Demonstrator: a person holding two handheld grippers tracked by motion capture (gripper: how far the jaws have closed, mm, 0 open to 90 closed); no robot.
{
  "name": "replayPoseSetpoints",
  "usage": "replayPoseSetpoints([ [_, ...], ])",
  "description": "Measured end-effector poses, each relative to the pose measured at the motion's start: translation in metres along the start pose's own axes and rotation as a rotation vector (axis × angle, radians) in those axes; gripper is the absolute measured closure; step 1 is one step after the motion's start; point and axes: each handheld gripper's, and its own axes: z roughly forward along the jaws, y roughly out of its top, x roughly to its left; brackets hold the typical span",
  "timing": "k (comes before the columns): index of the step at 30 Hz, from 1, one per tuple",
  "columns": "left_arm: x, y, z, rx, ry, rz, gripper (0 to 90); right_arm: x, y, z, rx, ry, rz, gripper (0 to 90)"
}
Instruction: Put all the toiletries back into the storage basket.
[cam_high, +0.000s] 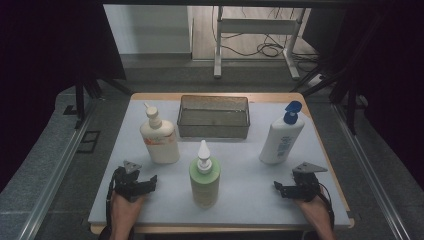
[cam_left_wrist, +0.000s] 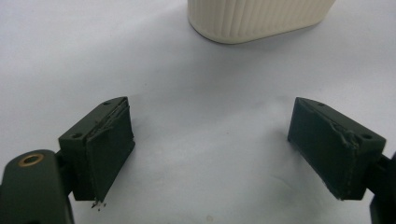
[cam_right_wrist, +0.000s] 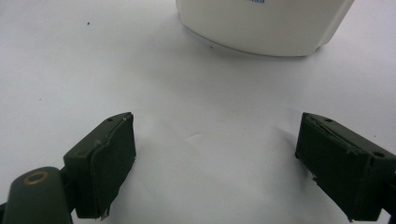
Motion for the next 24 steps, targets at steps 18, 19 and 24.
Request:
replayPoseSetpoints([
  [18,0.0000,0.0000,0.0000,0.000,0.000,0.000,13.7,-0.0031,0.0013,-0.0033,0.008,0.013,-0.007,14.7],
  [19,0.0000,0.0000,0.0000,0.000,0.000,0.000,13.7,-0.0031,0.0013,-0.0033,0.008,0.013,-0.007,14.7],
  [24,0.0000,-0.0001,0.0000,0.000,-0.001,0.000,13.7,-0.0075,0.0035,-0.0071,0.007,0.006,-0.026,16.2],
])
